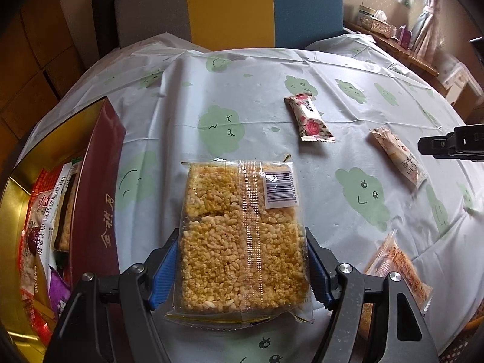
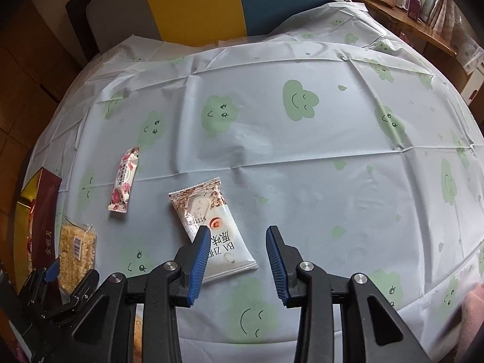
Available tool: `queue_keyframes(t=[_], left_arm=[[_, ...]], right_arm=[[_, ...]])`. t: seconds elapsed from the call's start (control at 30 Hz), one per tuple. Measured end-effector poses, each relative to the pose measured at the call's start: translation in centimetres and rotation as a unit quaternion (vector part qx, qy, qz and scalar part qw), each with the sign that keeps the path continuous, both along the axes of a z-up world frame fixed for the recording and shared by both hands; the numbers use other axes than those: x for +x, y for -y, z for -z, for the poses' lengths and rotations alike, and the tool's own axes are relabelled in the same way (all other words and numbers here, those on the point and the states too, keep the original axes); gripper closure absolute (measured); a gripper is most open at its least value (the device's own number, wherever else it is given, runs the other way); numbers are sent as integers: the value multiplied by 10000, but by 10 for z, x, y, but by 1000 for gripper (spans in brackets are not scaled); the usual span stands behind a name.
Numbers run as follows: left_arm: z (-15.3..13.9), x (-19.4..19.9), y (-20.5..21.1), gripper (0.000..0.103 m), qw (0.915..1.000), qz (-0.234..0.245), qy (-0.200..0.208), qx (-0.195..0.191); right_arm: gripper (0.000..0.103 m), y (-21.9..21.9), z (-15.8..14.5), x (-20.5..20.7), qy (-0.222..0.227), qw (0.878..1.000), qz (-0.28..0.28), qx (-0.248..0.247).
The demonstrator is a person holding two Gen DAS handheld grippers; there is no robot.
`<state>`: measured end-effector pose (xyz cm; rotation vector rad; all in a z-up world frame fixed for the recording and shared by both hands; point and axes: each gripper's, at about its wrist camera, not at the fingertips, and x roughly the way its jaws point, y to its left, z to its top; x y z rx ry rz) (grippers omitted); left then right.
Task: Organize snacks
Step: 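Lift the rice bar with the left tool while the right tool grasps the white BA ZHEN packet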
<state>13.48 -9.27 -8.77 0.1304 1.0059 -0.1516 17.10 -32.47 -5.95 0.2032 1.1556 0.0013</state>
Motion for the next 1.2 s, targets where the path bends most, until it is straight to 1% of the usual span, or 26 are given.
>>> queue_keyframes(t=[0.17, 0.3, 0.33, 0.4, 0.43, 0.53, 0.67, 0.8, 0.83, 0.9, 0.93, 1.07, 1.13, 1.2], left_arm=[[0, -5, -2, 29, 9999, -16, 97, -51], [1, -5, -3, 28, 9999, -23, 129, -96], [1, -5, -2, 28, 9998, -22, 140, -100], [2, -4, -2, 28, 9998, -28, 148, -122], [2, -5, -3, 28, 9998, -33, 150, -139], [2, -5, -4, 28, 9997, -34, 169, -160], [3, -7, -5, 27, 9996, -58, 216, -177], [3, -8, -6, 27, 9995, -48, 239, -190], [3, -8, -6, 27, 9995, -44, 244, -192], [3, -8, -6, 27, 9995, -41, 261, -191], [2, -8, -5, 27, 9995, -42, 268, -185], [2, -9, -4, 27, 9994, -25, 305, -129], [2, -9, -3, 28, 9995, -27, 305, -119], [1, -10, -2, 29, 9994, -37, 309, -115]], right_arm=[[65, -3, 4, 0, -14, 9999, 21, -109], [64, -2, 0, 1, 167, 9997, 4, 185], [59, -3, -1, 2, 222, 9995, -10, 219], [51, -6, -1, 4, 261, 9994, -50, 235], [51, -8, -1, 5, 276, 9993, -91, 226], [51, -16, 3, 10, 276, 9992, -273, 92], [51, -27, 15, 19, 152, 9985, -471, -215], [50, -36, 28, 26, 51, 9979, -561, -317], [53, -41, 30, 27, 33, 9970, -644, -425], [66, -50, 30, 23, 133, 9937, -823, -753], [69, -52, 30, 22, 125, 9932, -877, -749], [69, -54, 33, 21, 65, 9919, -1010, -771], [67, -49, 34, 22, 7, 9942, -919, -550], [67, -46, 35, 22, -15, 9947, -920, -457]])
